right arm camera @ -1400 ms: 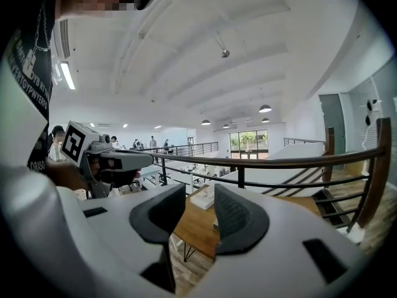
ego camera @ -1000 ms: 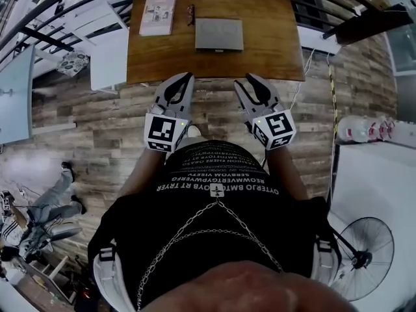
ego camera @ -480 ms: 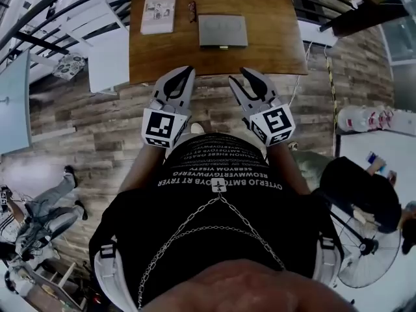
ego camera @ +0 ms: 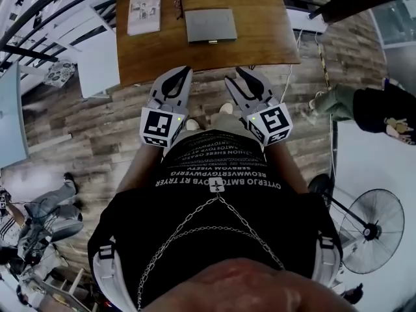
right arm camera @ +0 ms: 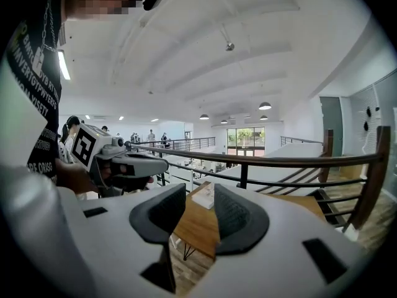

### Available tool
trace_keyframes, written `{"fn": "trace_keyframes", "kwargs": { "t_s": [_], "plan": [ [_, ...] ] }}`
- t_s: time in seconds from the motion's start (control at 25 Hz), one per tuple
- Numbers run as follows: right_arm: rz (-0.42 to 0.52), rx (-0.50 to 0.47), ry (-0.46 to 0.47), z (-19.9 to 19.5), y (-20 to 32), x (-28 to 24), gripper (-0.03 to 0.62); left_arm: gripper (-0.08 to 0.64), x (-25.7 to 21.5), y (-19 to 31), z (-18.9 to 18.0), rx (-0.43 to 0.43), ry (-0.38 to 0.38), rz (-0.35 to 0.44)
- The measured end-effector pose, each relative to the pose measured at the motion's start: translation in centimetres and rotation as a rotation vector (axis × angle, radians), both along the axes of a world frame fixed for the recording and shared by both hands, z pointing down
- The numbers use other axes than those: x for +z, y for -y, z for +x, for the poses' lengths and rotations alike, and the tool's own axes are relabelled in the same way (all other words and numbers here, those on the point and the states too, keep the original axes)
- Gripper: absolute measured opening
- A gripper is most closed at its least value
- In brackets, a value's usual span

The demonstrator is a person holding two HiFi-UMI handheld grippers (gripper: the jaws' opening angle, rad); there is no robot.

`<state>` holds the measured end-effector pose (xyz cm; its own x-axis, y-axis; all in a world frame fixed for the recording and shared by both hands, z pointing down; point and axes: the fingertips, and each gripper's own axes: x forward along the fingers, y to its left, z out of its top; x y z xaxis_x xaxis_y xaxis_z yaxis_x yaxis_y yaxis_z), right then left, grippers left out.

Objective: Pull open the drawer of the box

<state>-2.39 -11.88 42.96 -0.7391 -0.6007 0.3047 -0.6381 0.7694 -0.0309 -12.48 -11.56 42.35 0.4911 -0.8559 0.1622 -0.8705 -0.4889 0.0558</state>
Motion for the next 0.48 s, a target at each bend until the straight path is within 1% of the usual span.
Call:
{"fn": "trace_keyframes", "kwargs": {
  "t_s": [0.12, 0.28, 0.48],
  "plan": [
    [-0.021, -0.004, 0.004, 0.0, 0.7, 0.9, 0.138, 0.005, 0.5, 0.9, 0.3, 0.006, 0.005, -0.016],
    [-0.023, -0.025, 0.010, 0.8, 0.9, 1.0, 0.138, 0.005, 1.4, 1.1, 1.2, -0.001, 0.021, -0.043],
    [-0.011, -0.036, 0.005, 2.2, 1.9, 0.4, 0.138, 0.005, -0.1, 2.6, 3.4, 0.020, 0.031, -0.015]
  ]
}}
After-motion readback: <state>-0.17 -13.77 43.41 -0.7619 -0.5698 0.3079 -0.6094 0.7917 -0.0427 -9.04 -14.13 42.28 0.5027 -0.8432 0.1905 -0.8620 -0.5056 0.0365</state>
